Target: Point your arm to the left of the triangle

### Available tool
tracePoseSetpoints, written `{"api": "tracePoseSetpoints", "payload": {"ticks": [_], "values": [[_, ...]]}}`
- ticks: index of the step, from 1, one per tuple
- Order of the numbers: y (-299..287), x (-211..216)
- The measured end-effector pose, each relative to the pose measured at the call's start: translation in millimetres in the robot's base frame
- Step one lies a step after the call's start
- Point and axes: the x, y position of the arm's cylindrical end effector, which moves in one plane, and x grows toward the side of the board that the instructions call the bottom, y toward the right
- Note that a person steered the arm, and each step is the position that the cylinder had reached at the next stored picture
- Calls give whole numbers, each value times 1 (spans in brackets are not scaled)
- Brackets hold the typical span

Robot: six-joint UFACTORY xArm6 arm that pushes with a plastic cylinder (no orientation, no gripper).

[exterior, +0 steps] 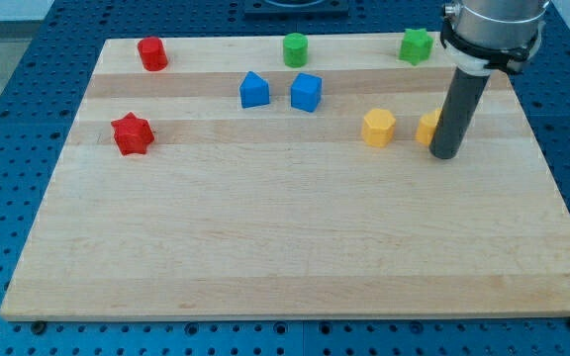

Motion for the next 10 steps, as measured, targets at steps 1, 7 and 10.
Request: {"api": "tracePoseSetpoints", "payload": {"ticks": [1,7,10], "values": [[-1,0],[-186,-11],[-276,-68]]}}
